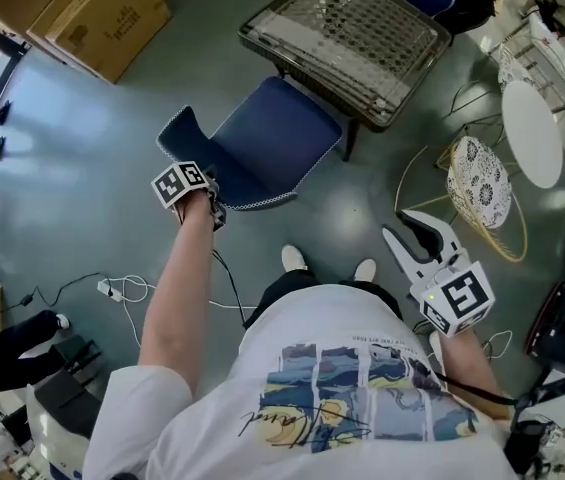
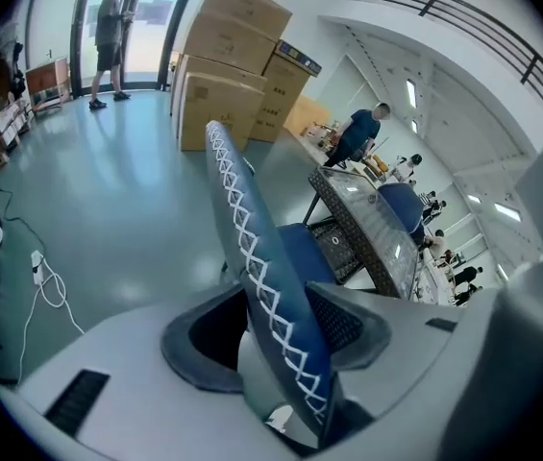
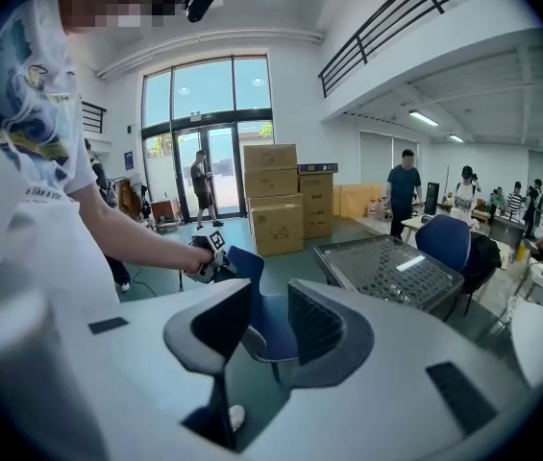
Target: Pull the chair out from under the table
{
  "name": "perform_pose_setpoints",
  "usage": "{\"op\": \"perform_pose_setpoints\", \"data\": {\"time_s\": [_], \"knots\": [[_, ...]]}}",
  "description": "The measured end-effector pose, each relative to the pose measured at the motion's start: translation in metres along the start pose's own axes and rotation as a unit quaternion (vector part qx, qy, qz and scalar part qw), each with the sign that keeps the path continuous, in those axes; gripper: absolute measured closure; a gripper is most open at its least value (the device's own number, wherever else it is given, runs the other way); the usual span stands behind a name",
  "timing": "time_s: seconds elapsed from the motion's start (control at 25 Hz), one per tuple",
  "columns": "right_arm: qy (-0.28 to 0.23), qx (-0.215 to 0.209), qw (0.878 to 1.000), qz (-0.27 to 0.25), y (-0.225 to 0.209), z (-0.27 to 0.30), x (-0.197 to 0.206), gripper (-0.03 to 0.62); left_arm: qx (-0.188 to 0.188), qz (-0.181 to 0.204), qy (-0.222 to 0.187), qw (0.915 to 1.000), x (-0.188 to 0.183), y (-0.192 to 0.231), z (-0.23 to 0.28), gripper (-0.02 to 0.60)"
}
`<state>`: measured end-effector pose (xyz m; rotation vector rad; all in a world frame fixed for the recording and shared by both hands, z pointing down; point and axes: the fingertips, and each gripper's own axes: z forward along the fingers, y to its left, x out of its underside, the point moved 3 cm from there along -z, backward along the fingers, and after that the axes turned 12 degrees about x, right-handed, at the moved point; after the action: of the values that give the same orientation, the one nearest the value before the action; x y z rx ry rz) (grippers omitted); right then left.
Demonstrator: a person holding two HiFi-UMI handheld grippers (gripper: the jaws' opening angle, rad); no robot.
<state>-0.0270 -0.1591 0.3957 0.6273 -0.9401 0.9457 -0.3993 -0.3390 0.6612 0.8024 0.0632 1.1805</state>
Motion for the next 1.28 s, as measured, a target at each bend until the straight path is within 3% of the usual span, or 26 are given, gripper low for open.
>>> {"op": "perform_pose_setpoints", "data": {"time_s": [0.24,0.52,1.0,1.28], "knots": [[0.003,-0.016,1.000,-0.002,0.007,0.007,-0.005,0.493,-0.018,-0.055,-0.044,0.9974,0.000,-0.002,-0.003,0.460],[0.010,-0.023,1.000,-0.005,0.008,0.001,0.003,0.494,-0.013,-0.116,-0.087,0.9894,0.011,0.011,-0.019,0.485],[0.011,-0.081,0.996,-0.022,0.010,0.012,0.009,0.493,-0.035,-0.138,-0.104,0.9843,0.058,0.056,-0.081,0.494],[0.007,-0.137,0.989,-0.049,0.056,0.035,-0.005,0.493,-0.047,-0.152,-0.117,0.9803,0.081,0.107,-0.138,0.494]]}}
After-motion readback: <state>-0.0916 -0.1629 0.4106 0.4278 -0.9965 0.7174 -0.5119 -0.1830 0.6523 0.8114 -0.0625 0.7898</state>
